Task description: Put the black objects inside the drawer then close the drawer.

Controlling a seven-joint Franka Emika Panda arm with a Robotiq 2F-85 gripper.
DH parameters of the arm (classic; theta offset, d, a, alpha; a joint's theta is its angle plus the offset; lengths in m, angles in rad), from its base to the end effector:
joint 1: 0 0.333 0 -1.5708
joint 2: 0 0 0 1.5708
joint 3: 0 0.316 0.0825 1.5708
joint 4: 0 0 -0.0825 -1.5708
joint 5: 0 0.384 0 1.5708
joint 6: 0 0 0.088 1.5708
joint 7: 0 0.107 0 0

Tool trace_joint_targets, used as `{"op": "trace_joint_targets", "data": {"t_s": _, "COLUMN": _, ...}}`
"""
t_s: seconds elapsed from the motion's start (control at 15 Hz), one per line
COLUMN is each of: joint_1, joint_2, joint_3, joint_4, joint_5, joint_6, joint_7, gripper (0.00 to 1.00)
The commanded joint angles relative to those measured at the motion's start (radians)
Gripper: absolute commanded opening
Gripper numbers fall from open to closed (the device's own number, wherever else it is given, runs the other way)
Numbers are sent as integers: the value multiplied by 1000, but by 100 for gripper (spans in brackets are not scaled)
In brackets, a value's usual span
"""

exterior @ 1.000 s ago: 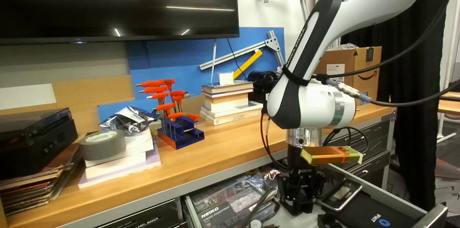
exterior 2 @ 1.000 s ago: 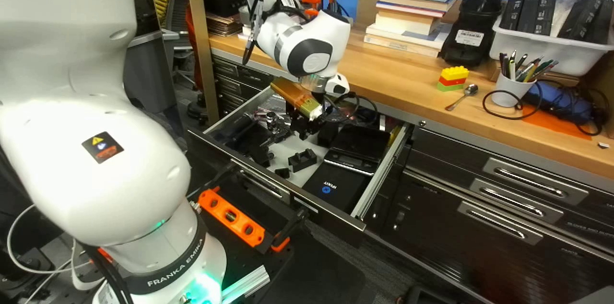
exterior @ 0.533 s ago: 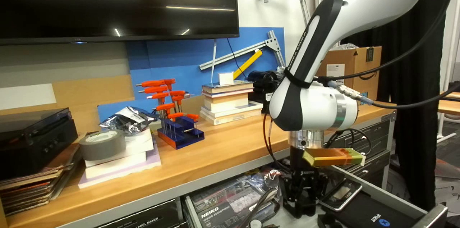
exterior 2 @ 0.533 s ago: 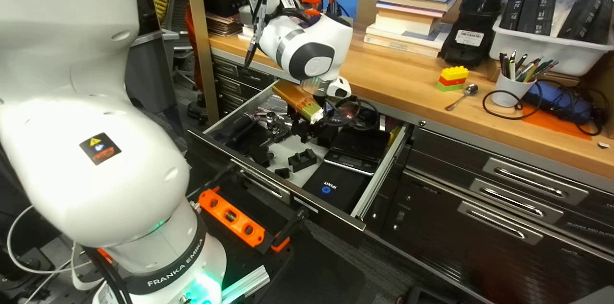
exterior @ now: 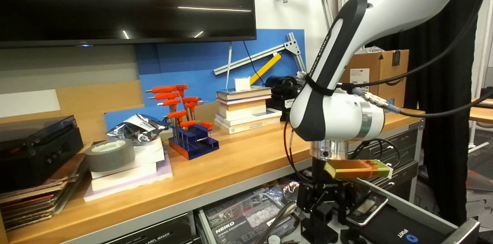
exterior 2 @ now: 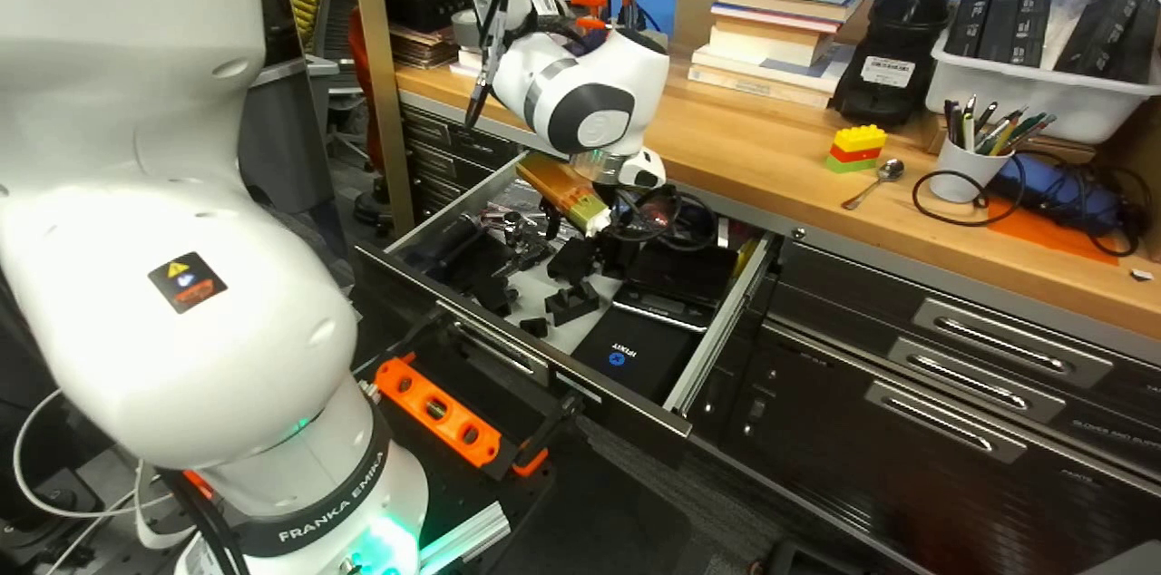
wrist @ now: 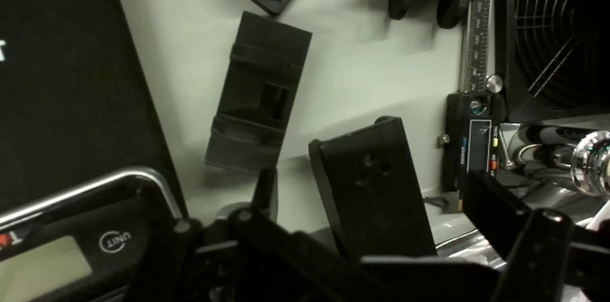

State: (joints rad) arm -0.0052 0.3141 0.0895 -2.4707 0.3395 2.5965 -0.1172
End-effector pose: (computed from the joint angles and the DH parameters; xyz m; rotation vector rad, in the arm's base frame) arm 0.4518 0.0345 0.1555 -2.9462 0.1592 0.2753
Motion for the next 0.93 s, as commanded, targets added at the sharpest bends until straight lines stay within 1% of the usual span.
{"op": "trace_joint_targets", "data": {"t_s": 0.0, "joint_1": 45, "joint_2": -33, "joint_3": -30, "joint_4": -34, "joint_5": -59, "joint_6": 53, "joint_7": 176, "gripper": 100}}
{"op": "trace_joint_targets", "data": {"t_s": 0.07, "joint_1": 63, "joint_2": -39, "joint_3": -45, "joint_4": -44, "joint_5": -85, "joint_6": 70, "joint_7": 246, "gripper": 100}}
{"op": "trace_joint_targets", "data": {"t_s": 0.2, "joint_1": 120, "joint_2": -53, "joint_3": -98, "joint_4": -67, "joint_5": -148, "joint_6": 98, "joint_7": 408, "gripper": 100}}
{"op": "trace_joint_targets", "data": {"t_s": 0.33, "joint_1": 201, "joint_2": -73, "joint_3": -176, "joint_4": -97, "joint_5": -206, "joint_6": 105, "joint_7": 558, "gripper": 100}}
{"op": "trace_joint_targets", "data": {"t_s": 0.47, "joint_1": 302, "joint_2": -111, "joint_3": -288, "joint_4": -123, "joint_5": -281, "joint_6": 81, "joint_7": 708, "gripper": 100}}
{"op": "trace_joint_targets", "data": {"t_s": 0.67, "joint_1": 505, "joint_2": -153, "joint_3": -520, "joint_4": -136, "joint_5": -437, "joint_6": 26, "joint_7": 933, "gripper": 100}}
{"op": "trace_joint_targets", "data": {"t_s": 0.73, "joint_1": 553, "joint_2": -162, "joint_3": -576, "joint_4": -132, "joint_5": -494, "joint_6": -3, "joint_7": 1009, "gripper": 100}}
{"op": "trace_joint_targets", "data": {"t_s": 0.8, "joint_1": 585, "joint_2": -178, "joint_3": -613, "joint_4": -137, "joint_5": -547, "joint_6": -32, "joint_7": 1084, "gripper": 100}}
{"op": "trace_joint_targets", "data": {"t_s": 0.87, "joint_1": 603, "joint_2": -199, "joint_3": -630, "joint_4": -141, "joint_5": -597, "joint_6": -69, "joint_7": 1160, "gripper": 100}}
